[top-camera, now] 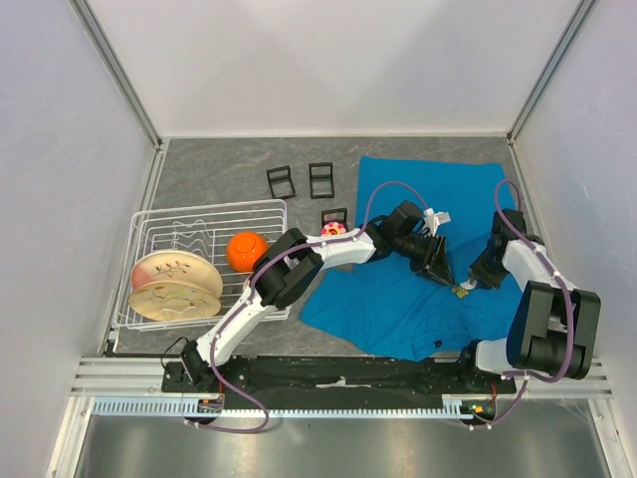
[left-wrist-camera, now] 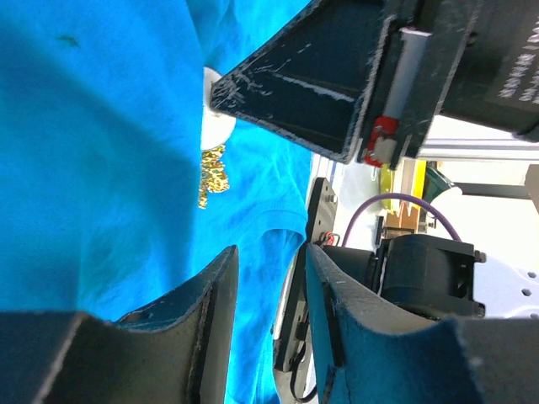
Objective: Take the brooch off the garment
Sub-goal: Adjust the brooch on the clothes.
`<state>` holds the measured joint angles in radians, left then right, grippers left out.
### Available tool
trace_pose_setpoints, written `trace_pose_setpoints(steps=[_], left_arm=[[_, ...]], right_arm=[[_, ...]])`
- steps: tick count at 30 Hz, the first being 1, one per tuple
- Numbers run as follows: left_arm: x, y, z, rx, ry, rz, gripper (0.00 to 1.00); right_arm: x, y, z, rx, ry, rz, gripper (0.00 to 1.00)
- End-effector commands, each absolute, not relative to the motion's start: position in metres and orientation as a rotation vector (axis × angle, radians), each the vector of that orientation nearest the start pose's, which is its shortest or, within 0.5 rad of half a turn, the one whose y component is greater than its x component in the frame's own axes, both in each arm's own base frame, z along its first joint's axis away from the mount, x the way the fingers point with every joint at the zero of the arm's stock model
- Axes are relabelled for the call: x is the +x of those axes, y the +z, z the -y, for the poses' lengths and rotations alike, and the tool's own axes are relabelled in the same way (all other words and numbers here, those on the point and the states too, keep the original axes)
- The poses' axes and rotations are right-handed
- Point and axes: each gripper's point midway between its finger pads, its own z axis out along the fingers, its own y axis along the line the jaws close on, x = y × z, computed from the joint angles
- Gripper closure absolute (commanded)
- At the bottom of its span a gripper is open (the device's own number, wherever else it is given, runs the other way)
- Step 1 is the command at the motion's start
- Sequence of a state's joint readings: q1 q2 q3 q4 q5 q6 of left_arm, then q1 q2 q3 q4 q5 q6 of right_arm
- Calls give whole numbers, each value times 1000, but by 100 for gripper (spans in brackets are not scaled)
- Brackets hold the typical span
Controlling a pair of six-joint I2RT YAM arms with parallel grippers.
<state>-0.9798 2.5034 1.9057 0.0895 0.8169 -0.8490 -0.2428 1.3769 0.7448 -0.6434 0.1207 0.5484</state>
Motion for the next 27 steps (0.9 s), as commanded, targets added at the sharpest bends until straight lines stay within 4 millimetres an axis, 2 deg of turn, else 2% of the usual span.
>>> trace_pose_setpoints(steps=[1, 11, 14, 15, 18, 23, 27], left_arm=[[205, 84, 592, 821, -1874, -2391, 56], [204, 82, 592, 827, -1879, -2391, 56], [205, 81, 592, 824, -1883, -2393, 56], [204, 82, 593, 825, -1884, -2389, 56], [205, 81, 593, 821, -1888, -2393, 56], [205, 83, 594, 822, -1890, -2390, 56], [204, 83, 594, 821, -1893, -2393, 56]], right_arm=[[258, 41, 69, 1074, -103, -2528, 73], [266, 49, 76, 1066, -120, -2510, 73], [260, 53, 75, 1085, -125, -2505, 61], [256, 55, 74, 1092, -125, -2500, 51], [249, 55, 66, 1118, -83, -2494, 40], [241, 50, 52, 1143, 6, -2504, 40], [237, 45, 48, 1171, 31, -2493, 51]])
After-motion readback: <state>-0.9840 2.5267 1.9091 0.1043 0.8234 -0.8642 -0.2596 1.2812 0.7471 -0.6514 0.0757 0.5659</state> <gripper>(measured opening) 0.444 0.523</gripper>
